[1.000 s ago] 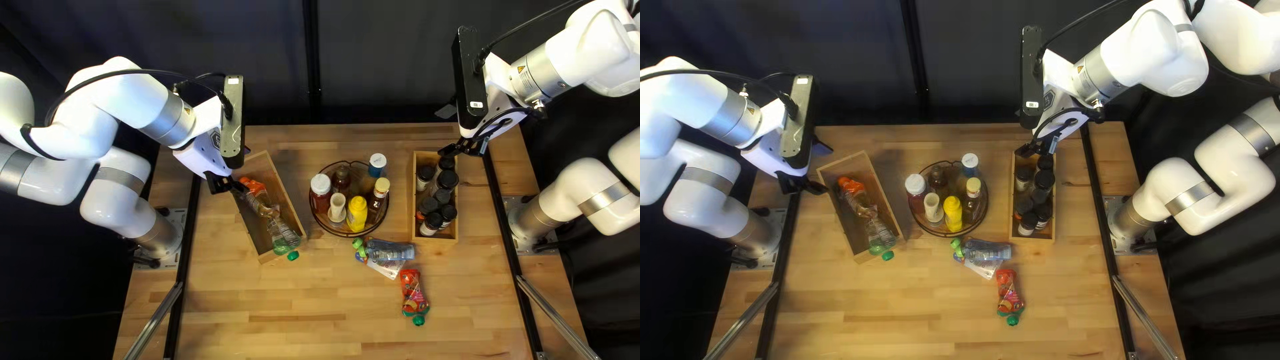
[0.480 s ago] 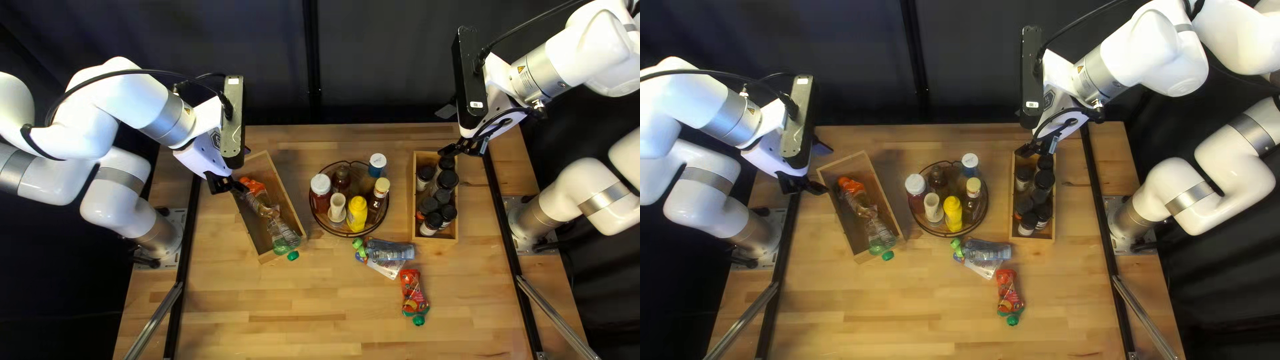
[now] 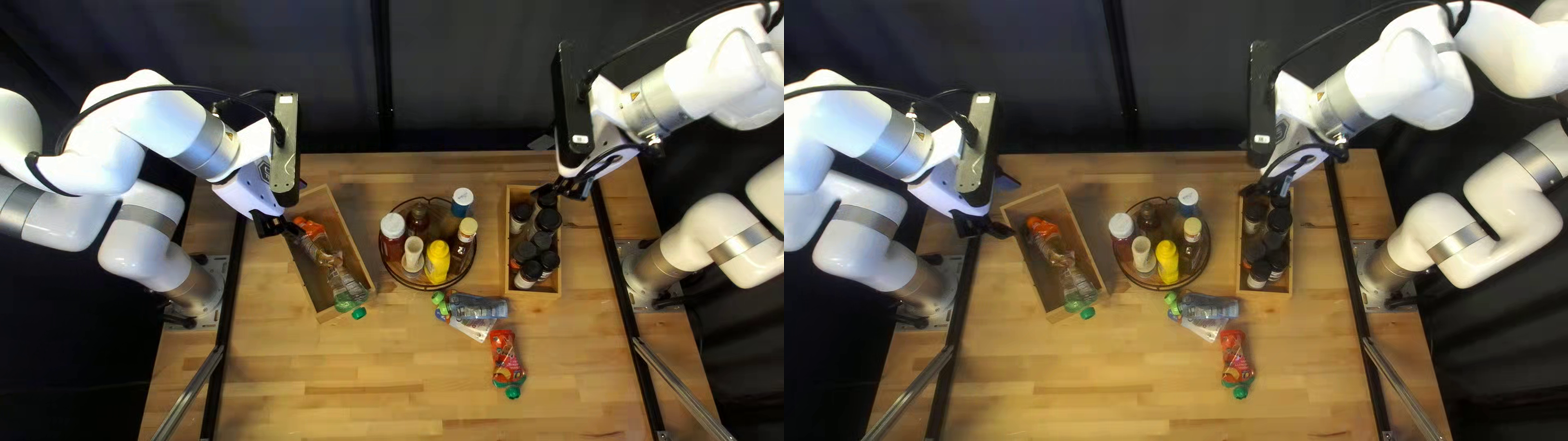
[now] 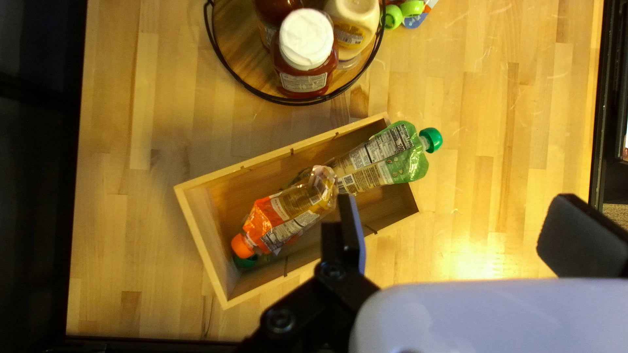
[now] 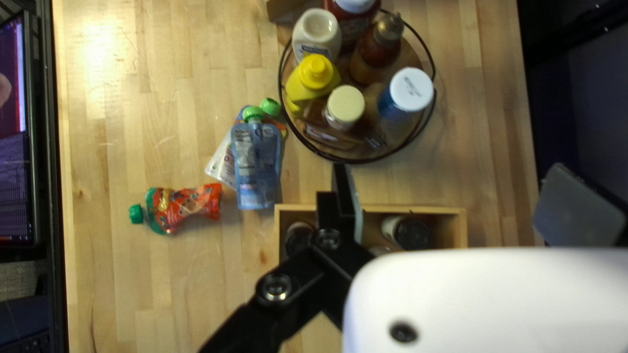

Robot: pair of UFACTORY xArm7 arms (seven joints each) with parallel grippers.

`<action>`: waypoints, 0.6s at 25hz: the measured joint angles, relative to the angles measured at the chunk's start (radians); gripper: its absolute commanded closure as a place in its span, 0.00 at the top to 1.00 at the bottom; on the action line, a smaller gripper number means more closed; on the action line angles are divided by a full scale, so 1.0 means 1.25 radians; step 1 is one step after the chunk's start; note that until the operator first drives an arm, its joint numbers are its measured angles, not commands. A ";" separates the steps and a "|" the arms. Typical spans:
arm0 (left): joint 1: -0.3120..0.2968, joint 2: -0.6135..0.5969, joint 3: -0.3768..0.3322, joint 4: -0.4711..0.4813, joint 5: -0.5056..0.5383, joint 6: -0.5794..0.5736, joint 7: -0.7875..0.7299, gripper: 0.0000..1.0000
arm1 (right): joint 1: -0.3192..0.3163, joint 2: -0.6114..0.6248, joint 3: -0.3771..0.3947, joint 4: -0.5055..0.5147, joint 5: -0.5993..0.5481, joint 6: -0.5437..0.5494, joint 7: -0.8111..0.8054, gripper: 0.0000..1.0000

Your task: Separate condiments, baby food and spices and place it in 3 different racks/containers

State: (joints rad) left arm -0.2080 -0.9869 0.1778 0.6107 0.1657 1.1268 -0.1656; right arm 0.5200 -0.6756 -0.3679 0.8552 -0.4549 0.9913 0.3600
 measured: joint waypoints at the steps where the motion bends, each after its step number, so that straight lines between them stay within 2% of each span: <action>1: 0.000 0.000 0.000 0.000 0.000 0.000 0.000 1.00 | 0.009 0.029 -0.003 0.014 0.009 -0.007 0.003 1.00; 9: 0.000 0.000 0.000 0.000 0.000 0.000 0.000 1.00 | 0.081 0.257 -0.031 0.134 0.153 -0.011 0.036 1.00; 15: 0.000 0.000 0.000 0.000 0.000 0.000 0.000 1.00 | 0.132 0.367 -0.018 0.170 0.261 0.010 0.056 1.00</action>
State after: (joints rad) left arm -0.2080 -0.9869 0.1778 0.6107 0.1657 1.1268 -0.1656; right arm 0.6848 -0.2166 -0.3904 1.0677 -0.1282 1.0034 0.4294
